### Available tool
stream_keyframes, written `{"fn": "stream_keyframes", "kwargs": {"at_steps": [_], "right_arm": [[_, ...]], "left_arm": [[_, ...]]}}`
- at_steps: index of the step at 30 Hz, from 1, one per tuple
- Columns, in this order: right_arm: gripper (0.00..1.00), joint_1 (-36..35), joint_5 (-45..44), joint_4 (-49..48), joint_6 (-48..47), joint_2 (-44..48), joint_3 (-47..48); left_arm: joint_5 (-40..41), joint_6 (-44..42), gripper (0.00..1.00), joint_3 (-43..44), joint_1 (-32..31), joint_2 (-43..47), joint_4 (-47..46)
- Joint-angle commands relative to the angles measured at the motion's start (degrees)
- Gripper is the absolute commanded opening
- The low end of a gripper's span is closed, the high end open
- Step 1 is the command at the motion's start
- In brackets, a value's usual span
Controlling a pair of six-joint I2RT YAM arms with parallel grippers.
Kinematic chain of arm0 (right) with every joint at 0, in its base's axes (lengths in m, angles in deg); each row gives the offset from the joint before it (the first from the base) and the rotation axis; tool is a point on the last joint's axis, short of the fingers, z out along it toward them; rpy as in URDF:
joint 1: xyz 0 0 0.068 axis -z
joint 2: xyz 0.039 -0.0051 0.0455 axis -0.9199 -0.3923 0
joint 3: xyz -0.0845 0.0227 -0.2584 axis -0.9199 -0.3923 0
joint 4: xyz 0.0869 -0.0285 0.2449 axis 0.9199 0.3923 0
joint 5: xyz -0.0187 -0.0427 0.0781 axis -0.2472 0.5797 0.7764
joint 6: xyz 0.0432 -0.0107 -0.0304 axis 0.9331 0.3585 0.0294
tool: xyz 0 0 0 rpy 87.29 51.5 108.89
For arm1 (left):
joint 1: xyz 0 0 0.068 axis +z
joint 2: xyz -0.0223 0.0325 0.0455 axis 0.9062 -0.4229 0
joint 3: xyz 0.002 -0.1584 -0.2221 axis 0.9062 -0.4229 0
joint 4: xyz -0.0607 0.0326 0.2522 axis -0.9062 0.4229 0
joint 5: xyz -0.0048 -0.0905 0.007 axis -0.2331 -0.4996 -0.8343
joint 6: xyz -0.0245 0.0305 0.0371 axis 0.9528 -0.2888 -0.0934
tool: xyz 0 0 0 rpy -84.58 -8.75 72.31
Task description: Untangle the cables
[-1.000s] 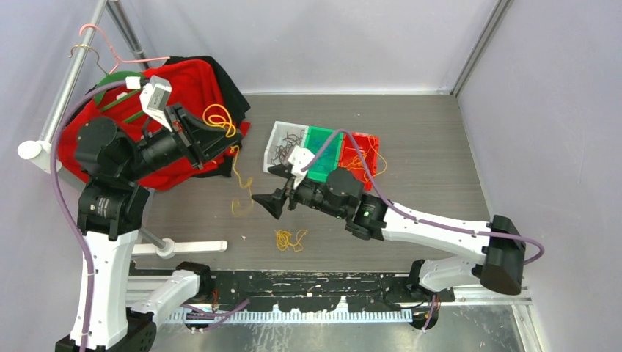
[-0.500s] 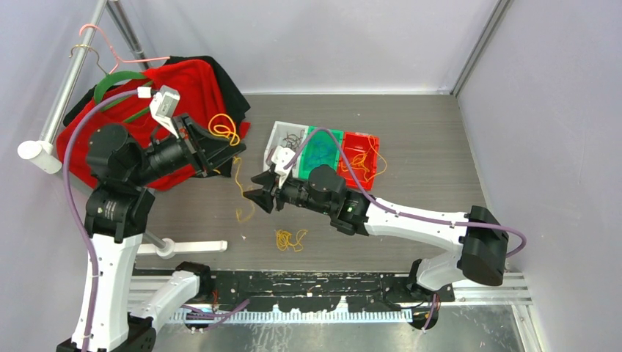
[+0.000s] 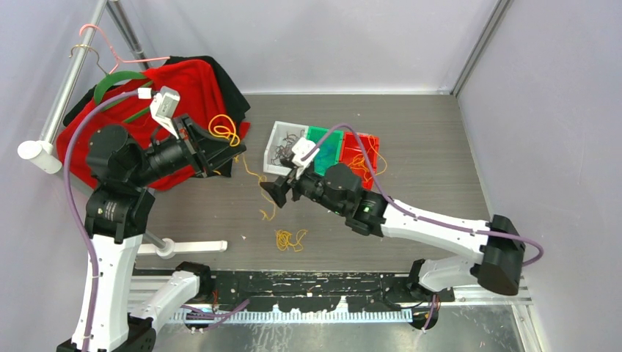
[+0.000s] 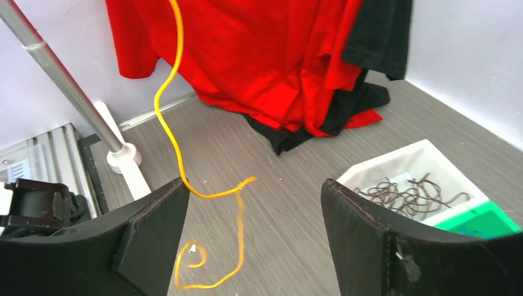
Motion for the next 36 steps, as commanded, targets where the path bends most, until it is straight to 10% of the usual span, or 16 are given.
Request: {"fn": "stream_keyframes", "kwargs": {"at_steps": [1, 9, 25, 27, 31, 36], "right_arm": [[0.84, 0.3, -0.6, -0.2, -2.6, 8.2, -1.8], [0.87, 0.3, 12.2, 3.0, -0.5, 10.5, -1.0], [0.79, 0.4, 11.2, -4.1, -0.1, -6.8, 11.1], [0.69, 0.9, 10.6, -5.1, 0.7, -6.9, 10.7], [0.05, 5.0, 7.1, -6.5, 9.5, -5.3, 8.8], [0.01, 12.8, 6.4, -13.3, 23.8, 0.3, 1.0]], "left_arm": [[-1.1, 0.3, 0.0, 0.1, 0.1, 0.5, -2.6], [-1.2, 1.4, 0.0, -0.3, 0.1, 0.0, -3.5], [-1.2, 2.4, 0.0, -1.1, 0.1, 0.8, -3.8], [-1.0, 2.3, 0.0, -1.7, 0.1, 1.2, -3.8], [-0.3, 1.8, 0.0, -3.5, 0.1, 2.2, -2.8], [2.2, -10.5, 0.13, -7.1, 0.1, 3.1, 7.3]]}}
